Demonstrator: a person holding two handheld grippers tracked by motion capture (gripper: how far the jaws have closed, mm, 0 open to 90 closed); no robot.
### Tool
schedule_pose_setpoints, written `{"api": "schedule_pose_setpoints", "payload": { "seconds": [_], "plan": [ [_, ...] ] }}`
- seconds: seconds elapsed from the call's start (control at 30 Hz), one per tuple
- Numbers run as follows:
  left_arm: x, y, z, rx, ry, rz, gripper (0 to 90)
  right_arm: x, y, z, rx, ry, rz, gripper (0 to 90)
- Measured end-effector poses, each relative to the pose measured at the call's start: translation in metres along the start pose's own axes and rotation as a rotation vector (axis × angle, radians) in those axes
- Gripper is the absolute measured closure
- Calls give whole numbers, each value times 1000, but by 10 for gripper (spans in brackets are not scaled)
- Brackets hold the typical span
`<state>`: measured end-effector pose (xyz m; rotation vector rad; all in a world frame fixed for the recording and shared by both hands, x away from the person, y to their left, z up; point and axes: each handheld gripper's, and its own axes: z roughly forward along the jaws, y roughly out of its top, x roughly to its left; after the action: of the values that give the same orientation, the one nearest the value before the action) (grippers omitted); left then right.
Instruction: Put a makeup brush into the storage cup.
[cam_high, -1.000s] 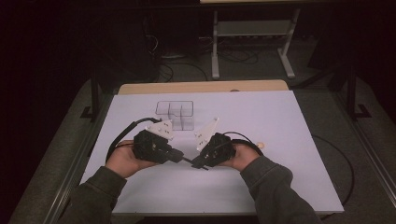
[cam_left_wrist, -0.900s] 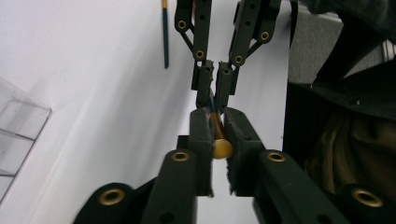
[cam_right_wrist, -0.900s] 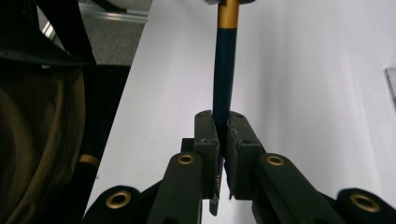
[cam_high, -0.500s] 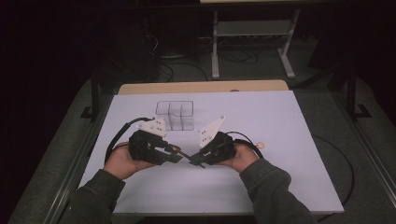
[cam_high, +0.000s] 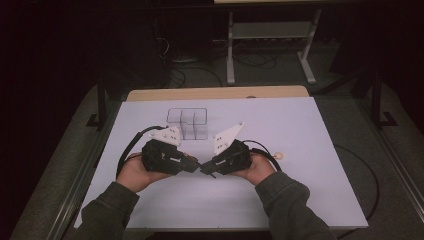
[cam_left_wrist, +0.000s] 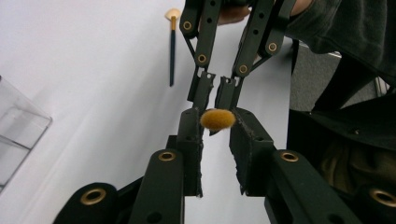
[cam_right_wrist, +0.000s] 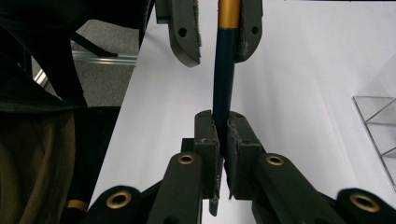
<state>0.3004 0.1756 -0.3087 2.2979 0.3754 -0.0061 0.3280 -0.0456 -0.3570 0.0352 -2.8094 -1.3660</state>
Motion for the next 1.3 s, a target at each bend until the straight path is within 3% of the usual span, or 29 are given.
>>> {"api": "schedule_pose_setpoints", "payload": {
  "seconds": [0.6,1.3],
  "plan": [
    [3,1,3,-2,30,-17,790,-1,-3,3,-35,-12,19,835],
    [5,3,8,-23,5,-19,823,-1,-6,4,-51,-10,26,835]
  ]
}}
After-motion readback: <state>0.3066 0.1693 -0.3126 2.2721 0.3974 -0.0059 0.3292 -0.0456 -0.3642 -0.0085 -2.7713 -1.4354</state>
